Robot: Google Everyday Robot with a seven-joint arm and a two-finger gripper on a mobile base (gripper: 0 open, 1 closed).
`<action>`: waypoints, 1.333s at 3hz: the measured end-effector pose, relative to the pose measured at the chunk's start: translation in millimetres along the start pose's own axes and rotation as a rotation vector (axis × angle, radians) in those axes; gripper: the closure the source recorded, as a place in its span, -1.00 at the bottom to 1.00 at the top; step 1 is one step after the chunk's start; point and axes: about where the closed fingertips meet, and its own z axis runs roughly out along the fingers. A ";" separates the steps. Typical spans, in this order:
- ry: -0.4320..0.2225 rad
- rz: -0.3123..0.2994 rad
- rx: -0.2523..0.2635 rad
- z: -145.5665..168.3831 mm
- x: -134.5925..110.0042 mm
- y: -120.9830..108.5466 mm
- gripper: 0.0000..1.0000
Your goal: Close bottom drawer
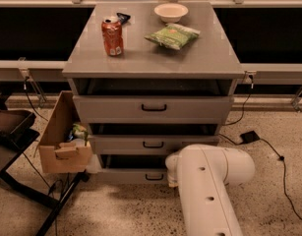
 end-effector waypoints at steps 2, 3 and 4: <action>0.000 0.000 0.000 0.0 0.0 0.0 -0.19; 0.000 0.000 0.000 0.0 0.0 0.0 -0.64; 0.000 0.000 0.000 0.1 0.0 0.1 -1.00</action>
Offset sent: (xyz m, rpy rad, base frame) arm 0.0000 0.0000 0.0000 0.0000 0.0000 0.0000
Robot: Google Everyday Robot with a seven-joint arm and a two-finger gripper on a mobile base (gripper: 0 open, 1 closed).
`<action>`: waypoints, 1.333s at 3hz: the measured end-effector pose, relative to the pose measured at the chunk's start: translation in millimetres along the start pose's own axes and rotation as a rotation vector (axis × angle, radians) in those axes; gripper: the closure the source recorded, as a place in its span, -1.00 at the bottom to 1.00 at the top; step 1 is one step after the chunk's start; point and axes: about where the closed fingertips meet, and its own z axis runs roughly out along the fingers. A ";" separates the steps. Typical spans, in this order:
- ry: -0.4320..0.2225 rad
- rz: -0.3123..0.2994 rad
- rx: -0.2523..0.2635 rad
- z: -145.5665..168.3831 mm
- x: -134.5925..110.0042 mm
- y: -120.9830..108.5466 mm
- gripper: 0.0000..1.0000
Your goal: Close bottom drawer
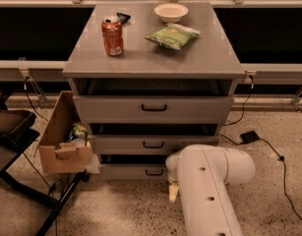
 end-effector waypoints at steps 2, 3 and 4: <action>0.017 -0.008 0.011 -7.2 1.3 5.3 -0.48; 0.044 0.000 0.013 -27.3 -1.5 26.6 0.01; 0.077 -0.058 0.087 -88.5 -21.2 19.2 0.48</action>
Offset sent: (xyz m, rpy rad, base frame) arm -0.0019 -0.0140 0.0332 -0.0870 -0.0374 -0.1217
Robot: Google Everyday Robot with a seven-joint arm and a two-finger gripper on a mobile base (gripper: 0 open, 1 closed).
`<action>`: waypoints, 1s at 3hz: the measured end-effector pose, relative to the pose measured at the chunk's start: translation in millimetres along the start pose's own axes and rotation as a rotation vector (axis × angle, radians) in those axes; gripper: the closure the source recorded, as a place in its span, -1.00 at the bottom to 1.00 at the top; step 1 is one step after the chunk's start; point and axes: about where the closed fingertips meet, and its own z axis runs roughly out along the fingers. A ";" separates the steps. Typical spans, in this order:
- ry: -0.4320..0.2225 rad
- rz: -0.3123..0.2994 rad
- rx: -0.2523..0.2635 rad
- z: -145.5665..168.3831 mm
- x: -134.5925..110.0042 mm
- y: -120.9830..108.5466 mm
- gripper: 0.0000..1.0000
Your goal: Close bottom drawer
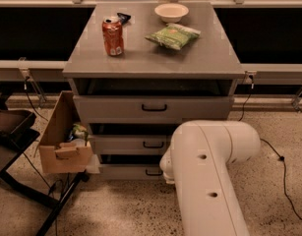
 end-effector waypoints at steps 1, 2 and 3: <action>-0.003 -0.032 0.061 -65.3 -18.6 5.3 0.91; 0.057 0.014 0.098 -164.3 -29.2 50.3 1.00; 0.138 0.166 0.085 -240.0 -8.5 117.0 1.00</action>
Offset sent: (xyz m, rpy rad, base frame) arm -0.2594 0.0108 0.2354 -0.1925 0.0414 -0.1373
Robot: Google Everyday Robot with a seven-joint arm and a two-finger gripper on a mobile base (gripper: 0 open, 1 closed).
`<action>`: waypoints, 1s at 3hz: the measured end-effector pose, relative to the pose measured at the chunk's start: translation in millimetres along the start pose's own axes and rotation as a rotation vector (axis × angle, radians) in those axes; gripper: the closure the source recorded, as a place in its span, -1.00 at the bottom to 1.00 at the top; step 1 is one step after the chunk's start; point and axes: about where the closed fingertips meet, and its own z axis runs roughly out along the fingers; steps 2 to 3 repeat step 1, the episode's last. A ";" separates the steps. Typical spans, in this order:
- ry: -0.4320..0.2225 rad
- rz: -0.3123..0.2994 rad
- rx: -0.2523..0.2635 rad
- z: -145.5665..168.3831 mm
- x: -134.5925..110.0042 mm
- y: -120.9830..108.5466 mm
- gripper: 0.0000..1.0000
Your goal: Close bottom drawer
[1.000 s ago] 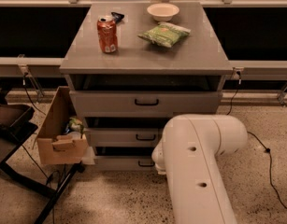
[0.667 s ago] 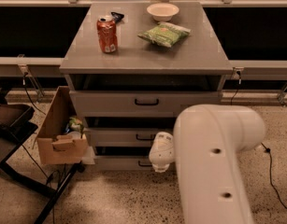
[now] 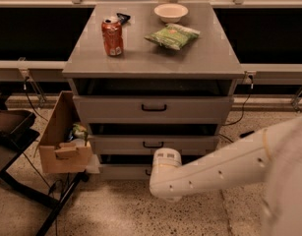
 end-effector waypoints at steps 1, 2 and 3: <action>0.093 0.129 -0.002 -57.6 45.7 48.9 1.00; 0.093 0.129 -0.002 -57.6 45.7 48.9 1.00; 0.093 0.129 -0.002 -57.6 45.7 48.9 1.00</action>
Offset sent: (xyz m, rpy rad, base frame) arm 0.0000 0.0000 0.0000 0.0000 0.0000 0.0000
